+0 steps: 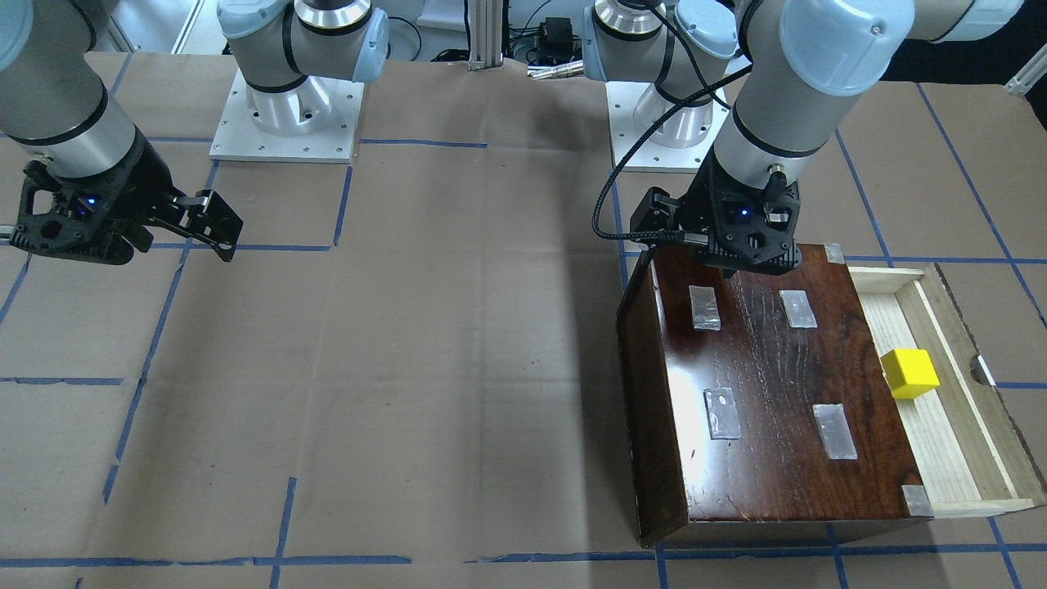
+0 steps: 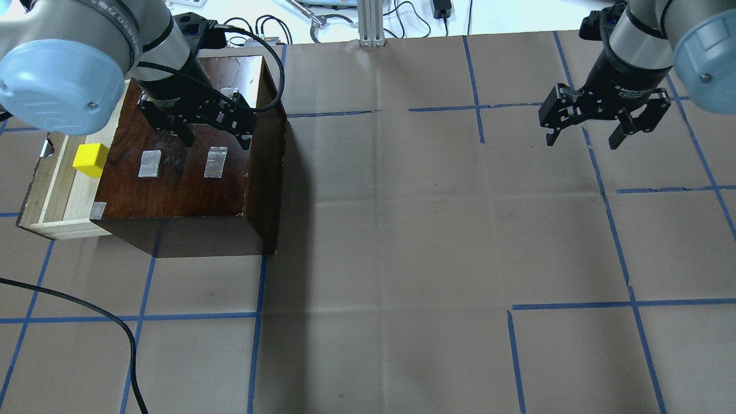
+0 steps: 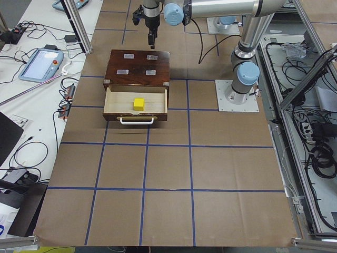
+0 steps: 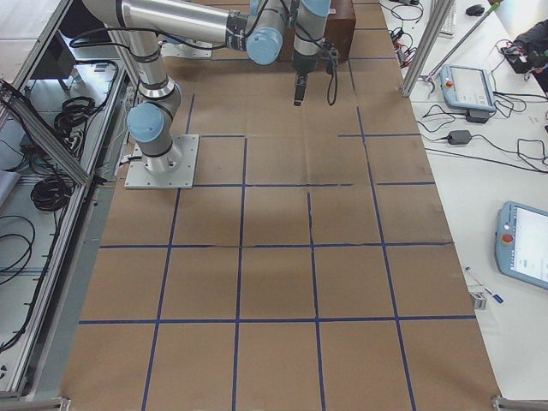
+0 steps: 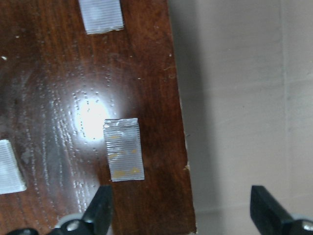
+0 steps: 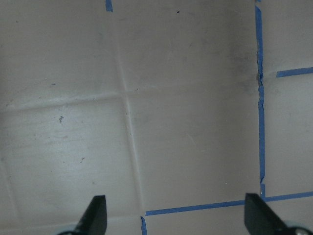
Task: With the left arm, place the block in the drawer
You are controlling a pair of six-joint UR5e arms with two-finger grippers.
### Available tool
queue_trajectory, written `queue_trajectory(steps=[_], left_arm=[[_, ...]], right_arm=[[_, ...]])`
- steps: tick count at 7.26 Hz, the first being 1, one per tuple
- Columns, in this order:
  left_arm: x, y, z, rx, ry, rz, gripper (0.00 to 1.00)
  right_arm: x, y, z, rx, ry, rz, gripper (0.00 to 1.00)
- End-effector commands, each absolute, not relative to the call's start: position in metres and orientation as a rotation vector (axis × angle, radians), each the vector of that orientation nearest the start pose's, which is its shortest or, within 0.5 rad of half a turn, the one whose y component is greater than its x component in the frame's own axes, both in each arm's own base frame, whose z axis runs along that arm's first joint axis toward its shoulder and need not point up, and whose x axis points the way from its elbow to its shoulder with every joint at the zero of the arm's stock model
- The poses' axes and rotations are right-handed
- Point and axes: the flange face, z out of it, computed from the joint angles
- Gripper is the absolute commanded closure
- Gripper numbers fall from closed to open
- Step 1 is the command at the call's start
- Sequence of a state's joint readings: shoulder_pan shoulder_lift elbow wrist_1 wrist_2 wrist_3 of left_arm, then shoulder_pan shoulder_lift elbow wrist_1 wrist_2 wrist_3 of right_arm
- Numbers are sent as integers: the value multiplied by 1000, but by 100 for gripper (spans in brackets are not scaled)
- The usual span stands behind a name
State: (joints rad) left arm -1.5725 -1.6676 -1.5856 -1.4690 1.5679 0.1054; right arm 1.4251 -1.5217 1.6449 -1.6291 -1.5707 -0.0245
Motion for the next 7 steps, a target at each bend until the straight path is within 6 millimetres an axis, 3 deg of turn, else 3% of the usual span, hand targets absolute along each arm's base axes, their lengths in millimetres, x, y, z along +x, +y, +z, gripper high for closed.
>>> queue_trajectory(steps=[1,7], left_arm=[[-129,-531,443,103,3123,-11,1],[-130,-533,440,110,3123,1,1]], right_arm=[[59,-517,433,190,3129,101,0],[59,-517,433,190,3129,101,0]])
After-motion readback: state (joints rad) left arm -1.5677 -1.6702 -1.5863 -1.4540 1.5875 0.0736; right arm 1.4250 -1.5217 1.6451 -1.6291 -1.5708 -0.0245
